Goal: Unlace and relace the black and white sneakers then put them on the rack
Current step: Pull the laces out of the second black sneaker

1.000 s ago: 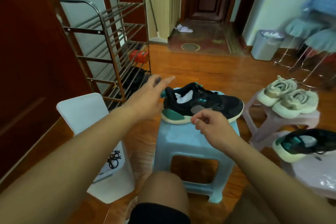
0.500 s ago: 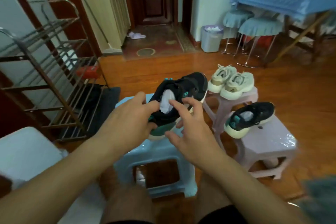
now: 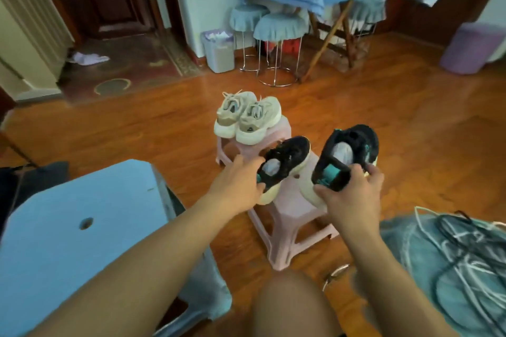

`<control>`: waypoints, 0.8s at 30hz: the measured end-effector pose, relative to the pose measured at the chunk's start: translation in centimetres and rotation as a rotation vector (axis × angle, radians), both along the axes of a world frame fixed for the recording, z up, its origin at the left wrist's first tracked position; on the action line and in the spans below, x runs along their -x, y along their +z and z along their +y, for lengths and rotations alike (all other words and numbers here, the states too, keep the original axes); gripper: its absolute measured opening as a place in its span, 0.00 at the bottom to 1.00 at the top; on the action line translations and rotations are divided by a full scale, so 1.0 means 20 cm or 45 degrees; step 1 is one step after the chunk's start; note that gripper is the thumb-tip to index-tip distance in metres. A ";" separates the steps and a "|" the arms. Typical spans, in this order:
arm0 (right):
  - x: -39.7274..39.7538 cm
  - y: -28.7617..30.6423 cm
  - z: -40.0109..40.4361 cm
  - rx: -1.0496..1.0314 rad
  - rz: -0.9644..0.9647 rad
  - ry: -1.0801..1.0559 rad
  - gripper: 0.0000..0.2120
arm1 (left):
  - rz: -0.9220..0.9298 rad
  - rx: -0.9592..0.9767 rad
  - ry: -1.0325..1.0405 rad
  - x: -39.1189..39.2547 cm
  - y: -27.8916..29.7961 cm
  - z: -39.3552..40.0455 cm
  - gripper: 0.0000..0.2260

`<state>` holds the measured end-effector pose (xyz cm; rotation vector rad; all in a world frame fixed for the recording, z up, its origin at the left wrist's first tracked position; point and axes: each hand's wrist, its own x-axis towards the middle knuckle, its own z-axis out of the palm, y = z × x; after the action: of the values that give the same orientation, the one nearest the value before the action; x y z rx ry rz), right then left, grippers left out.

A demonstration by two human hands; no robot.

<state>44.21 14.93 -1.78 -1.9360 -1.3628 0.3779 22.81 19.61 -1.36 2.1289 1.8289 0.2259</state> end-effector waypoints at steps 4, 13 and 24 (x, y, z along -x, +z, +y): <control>-0.05 -0.23 0.08 0.090 0.014 -0.027 0.27 | 0.135 0.212 0.041 -0.08 -0.29 0.28 0.27; 0.06 -0.60 0.26 0.158 0.068 0.078 0.24 | -0.004 -0.170 0.205 -0.05 -0.20 0.19 0.11; 0.69 0.14 0.07 -0.366 0.207 0.338 0.24 | 0.113 -0.212 0.446 0.74 0.44 -0.71 0.12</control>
<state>30.44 16.32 1.05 -1.4643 -1.4805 0.4296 7.95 5.49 7.42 1.9324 2.3033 0.3825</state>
